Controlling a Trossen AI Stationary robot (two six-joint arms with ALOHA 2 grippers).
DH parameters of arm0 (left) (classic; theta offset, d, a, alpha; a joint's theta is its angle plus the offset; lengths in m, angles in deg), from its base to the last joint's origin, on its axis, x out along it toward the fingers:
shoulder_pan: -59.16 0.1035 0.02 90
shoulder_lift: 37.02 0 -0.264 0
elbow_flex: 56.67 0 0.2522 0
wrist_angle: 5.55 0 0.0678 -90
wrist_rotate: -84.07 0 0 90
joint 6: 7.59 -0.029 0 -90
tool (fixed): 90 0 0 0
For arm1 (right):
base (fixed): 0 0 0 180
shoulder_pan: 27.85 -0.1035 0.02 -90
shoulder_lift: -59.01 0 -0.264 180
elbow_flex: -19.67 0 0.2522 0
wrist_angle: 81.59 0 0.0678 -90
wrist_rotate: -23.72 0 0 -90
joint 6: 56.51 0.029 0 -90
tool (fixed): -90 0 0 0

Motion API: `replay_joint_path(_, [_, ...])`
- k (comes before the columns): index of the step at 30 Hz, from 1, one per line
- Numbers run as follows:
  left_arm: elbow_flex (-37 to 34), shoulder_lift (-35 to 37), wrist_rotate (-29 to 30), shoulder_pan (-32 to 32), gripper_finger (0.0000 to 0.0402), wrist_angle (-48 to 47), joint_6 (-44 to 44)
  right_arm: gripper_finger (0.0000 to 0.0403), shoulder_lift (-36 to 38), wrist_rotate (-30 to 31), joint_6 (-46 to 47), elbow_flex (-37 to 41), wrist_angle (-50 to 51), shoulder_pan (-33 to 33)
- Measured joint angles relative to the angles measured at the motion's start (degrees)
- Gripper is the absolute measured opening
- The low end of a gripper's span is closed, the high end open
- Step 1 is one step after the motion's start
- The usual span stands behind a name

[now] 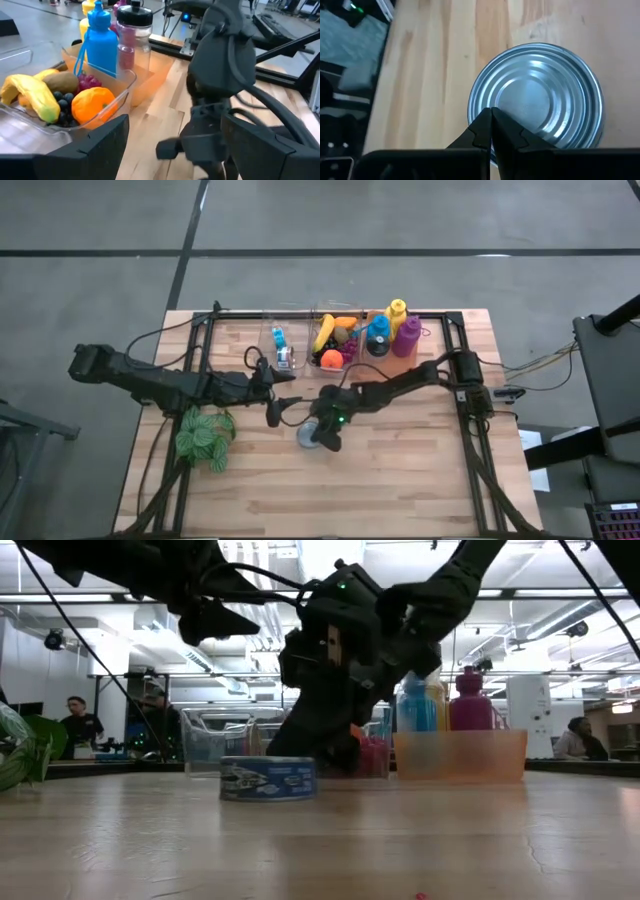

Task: Pick & Place Food Item
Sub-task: Put the blue tuna can into the left transparent bin

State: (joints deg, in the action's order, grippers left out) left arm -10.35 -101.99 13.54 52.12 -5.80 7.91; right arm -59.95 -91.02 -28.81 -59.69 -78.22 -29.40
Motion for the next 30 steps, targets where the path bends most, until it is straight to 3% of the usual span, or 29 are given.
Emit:
replay_joint_path(6, [0.04,0.00,0.42,0.02,0.0322,-0.10,-0.23,0.0008,5.47,4.19,-2.39,1.78,5.76,-0.11])
replay_joint_path(15, [0.04,0.00,0.40,0.00,0.0322,0.27,-0.22,0.0008,19.45,9.36,-4.33,8.88,4.45,-1.28])
replay_joint_path(19, [0.09,-0.13,-0.90,0.00,0.0322,-1.06,10.29,0.0008,25.88,13.21,-4.82,12.57,3.96,-2.30])
replay_joint_path(24, [0.02,-0.56,-8.84,0.09,0.0322,-6.24,22.42,0.0008,29.38,19.59,-4.76,16.83,2.89,-3.99])
replay_joint_path(26, [0.00,-0.55,-9.62,0.09,0.0322,-7.20,21.00,0.0008,29.47,20.28,-4.44,17.84,-0.36,-4.28])
replay_joint_path(30, [0.00,-0.55,-8.94,-0.80,0.0322,-7.20,5.46,0.0008,27.72,20.33,-4.07,19.48,-3.76,-4.46])
